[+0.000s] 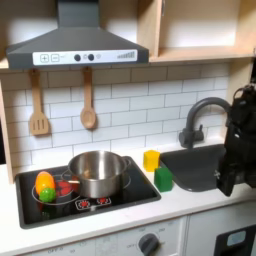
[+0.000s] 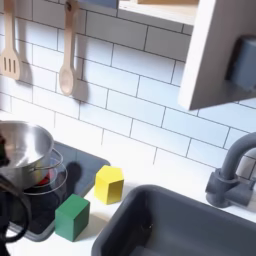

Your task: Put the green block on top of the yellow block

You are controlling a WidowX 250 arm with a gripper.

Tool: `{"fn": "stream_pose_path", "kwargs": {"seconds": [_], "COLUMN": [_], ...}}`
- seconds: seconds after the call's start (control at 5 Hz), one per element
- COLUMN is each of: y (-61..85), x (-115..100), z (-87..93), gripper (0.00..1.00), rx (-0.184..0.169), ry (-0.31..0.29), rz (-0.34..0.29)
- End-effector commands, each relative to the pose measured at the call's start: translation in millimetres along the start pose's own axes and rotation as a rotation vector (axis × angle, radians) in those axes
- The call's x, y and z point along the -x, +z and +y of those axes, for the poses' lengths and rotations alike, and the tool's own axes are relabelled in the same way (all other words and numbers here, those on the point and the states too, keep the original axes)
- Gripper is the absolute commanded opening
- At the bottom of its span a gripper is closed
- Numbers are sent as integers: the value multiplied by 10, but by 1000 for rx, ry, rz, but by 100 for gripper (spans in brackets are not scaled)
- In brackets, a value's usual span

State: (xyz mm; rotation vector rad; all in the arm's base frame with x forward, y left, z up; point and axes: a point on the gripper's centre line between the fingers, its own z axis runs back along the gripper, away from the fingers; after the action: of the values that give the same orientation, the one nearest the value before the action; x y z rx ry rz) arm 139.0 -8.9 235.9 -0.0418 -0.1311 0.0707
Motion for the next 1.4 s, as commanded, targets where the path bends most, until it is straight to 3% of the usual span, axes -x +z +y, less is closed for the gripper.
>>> {"fn": "stream_pose_path", "kwargs": {"seconds": [0.0,0.4,0.6,1.2], "y": [-128,-202,-223,-4], "x": [-306,-650,-795,-1281], "z": [93,198,228,366], "gripper": [100,100,100,100], "rx": [0,-8,-15,-27], "ry": [41,95,90,100], "rz": [-16,-60,-79,-240]}}
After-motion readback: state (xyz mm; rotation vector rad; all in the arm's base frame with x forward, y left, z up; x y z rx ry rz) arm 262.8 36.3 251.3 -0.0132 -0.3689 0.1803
